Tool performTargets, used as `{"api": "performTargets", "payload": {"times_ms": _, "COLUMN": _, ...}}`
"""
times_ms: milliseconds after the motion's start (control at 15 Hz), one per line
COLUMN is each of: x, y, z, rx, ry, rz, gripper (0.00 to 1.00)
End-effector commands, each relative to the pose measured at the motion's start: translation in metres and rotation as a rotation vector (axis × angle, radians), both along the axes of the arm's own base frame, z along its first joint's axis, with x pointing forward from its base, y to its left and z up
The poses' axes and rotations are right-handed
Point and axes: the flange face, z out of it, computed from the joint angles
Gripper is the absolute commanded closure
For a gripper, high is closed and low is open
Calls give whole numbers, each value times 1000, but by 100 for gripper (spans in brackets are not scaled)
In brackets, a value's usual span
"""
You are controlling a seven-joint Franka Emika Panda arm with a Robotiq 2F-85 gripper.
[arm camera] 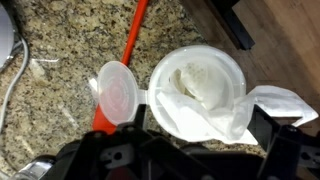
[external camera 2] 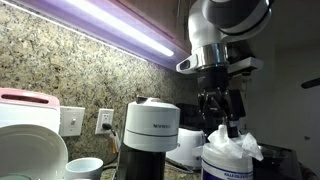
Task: Pick up the paper towel and wipe the door handle of the cabinet. Pick up the orange spoon and move it to the right.
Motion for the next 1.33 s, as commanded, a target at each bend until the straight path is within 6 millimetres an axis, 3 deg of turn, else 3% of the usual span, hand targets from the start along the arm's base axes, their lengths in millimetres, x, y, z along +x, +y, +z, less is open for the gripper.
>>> {"api": "performTargets", "payload": {"times_ms": 0, "x": 9, "y": 5, "z": 9, "rx": -44, "ry": -59, "rz": -32, "gripper": 0}}
{"api": "performTargets", "payload": {"times_ms": 600, "x": 17, "y": 6, "z": 36, "rx": 2, "ry": -212, "rz": -25, "gripper": 0}}
{"api": "performTargets", "payload": {"times_ms": 1000, "x": 12, "y": 11, "z": 17, "rx": -6, "ry": -74, "rz": 36, "gripper": 0}}
{"api": "performTargets", "payload": {"times_ms": 1267, "x": 11, "y": -4, "z": 3, "rx": -94, "ry": -33, "rz": -49, "gripper": 0}}
